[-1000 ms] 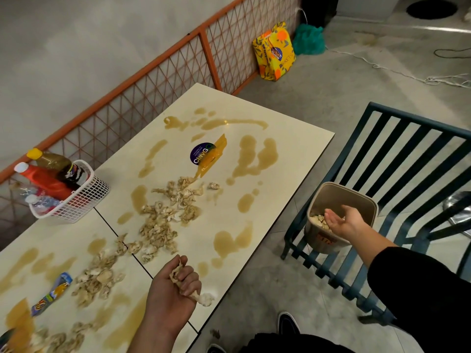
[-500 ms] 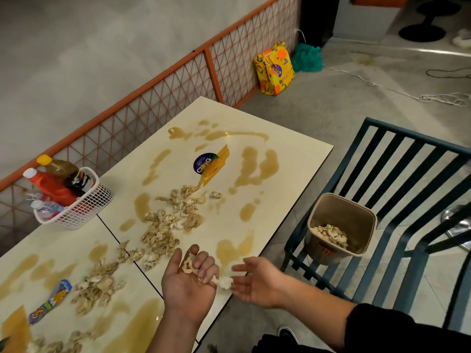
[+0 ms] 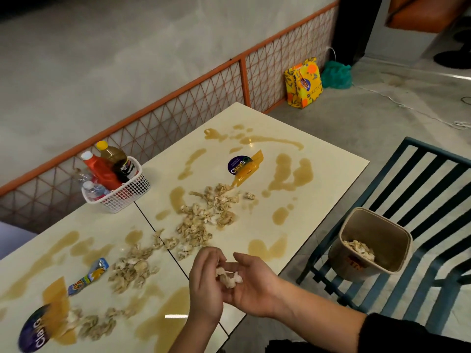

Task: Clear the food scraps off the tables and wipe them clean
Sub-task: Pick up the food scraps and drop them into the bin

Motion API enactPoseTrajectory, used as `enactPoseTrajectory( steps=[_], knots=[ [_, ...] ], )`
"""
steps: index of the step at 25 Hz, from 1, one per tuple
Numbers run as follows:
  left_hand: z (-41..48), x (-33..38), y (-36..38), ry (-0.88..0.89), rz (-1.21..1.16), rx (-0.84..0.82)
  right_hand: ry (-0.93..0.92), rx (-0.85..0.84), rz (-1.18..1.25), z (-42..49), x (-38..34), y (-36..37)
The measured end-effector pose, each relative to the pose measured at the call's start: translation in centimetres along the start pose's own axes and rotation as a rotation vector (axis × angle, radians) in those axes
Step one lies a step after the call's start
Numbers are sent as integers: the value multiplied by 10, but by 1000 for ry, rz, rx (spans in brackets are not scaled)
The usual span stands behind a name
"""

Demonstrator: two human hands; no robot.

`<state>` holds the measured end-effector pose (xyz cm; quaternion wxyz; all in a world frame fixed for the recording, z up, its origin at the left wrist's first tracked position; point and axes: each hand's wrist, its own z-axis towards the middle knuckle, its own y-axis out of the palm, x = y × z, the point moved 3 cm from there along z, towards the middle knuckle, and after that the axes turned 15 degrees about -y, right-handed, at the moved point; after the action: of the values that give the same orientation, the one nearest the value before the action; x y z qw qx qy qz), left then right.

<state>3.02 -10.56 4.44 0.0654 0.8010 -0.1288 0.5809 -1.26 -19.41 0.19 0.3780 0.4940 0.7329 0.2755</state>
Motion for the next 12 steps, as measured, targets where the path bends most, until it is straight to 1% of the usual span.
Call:
enactPoseTrajectory(
  steps=[3, 5, 7, 8, 9, 12],
  knots=[
    [8, -11, -32, 221, 463, 14, -13, -13, -30, 1, 14, 27],
    [13, -20, -53, 321, 713, 73, -15, 5, -22, 4, 20, 38],
    [14, -18, -78, 358, 820, 151, -19, 35, -24, 8, 25, 50],
    [13, -14, -87, 378, 846, 157, -25, 49, -28, 10, 27, 56],
    [10, -10, -94, 407, 875, 139, -31, 66, -35, 11, 29, 62],
    [-1, -2, -102, 530, 976, 16, -53, 145, -85, 15, 39, 73]
  ],
)
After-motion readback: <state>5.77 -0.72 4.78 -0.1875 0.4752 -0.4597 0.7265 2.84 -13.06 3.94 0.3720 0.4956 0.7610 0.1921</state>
